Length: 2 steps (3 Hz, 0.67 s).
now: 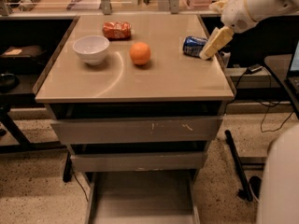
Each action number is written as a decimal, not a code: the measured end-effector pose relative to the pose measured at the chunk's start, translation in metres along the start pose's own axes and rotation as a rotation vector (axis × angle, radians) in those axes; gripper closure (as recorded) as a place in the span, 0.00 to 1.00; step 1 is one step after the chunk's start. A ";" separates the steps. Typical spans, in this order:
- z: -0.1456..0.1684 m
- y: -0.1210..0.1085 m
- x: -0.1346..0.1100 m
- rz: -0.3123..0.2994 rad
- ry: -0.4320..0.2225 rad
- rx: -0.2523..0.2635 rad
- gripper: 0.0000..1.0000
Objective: Place pepsi can into bottom drawer
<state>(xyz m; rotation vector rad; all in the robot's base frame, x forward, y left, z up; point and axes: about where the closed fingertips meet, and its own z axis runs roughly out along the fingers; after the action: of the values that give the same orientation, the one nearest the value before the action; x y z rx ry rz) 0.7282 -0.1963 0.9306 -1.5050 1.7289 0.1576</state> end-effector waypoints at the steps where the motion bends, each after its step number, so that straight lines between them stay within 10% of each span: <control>1: 0.013 -0.016 0.007 0.047 -0.010 -0.003 0.00; 2: 0.028 -0.024 0.012 0.059 0.041 -0.011 0.00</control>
Offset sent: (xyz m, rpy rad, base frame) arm 0.0638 -0.0118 -0.0139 -0.0723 0.0824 -0.0863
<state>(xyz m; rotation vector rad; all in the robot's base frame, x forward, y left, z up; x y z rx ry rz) 0.7632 -0.1961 0.9141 -1.4757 1.8087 0.1684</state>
